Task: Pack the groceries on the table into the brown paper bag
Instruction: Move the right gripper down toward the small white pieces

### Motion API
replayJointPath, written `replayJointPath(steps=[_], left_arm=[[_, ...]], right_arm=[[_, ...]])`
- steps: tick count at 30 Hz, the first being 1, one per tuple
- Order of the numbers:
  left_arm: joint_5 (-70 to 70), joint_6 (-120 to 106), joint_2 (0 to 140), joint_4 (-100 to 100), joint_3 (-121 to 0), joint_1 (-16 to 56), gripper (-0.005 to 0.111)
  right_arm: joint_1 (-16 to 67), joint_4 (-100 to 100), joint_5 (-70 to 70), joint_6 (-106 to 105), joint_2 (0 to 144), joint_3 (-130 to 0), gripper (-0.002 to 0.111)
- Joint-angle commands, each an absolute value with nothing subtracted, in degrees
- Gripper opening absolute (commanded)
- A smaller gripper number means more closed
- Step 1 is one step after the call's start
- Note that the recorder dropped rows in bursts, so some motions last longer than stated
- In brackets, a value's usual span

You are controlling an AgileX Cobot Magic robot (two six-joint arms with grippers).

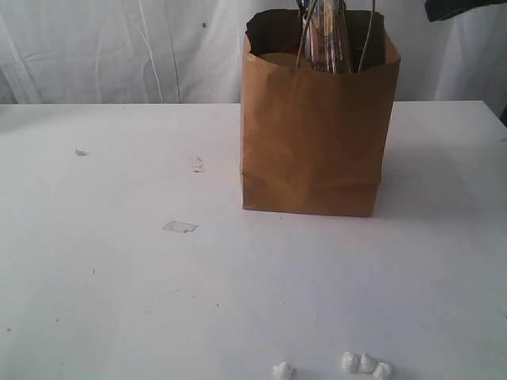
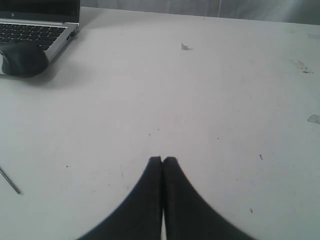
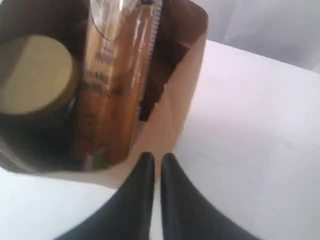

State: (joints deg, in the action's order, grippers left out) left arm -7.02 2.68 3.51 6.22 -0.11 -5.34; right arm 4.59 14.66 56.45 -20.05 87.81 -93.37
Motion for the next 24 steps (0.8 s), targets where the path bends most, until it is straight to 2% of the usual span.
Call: replayJointPath(steps=[1,7,12,16,24], left_arm=[[-7.23,2.71,3.31,6.54,0.00,-5.03,0.000],[-7.23,2.61,3.31,6.54,0.00,-5.03,0.000],[-7.23,2.61,3.31,6.54,0.00,-5.03,0.000],[-7.23,2.61,3.31,6.54,0.00,-5.03,0.000],[-7.23,2.61,3.31,6.54,0.00,-5.03,0.000]], right_arm=[[4.52,8.48,50.66,-15.97,80.02,-83.07,0.000],[4.52,8.31,44.90,-15.23,64.85,-63.99,0.000],[4.64,10.29,45.81,-14.94,53.37,-49.20,0.000],[4.64,24.22,44.75,-18.93,47.52,-40.89,0.000],[7.36,54.67,43.00,-50.50,48.53,-32.41,0.000]])
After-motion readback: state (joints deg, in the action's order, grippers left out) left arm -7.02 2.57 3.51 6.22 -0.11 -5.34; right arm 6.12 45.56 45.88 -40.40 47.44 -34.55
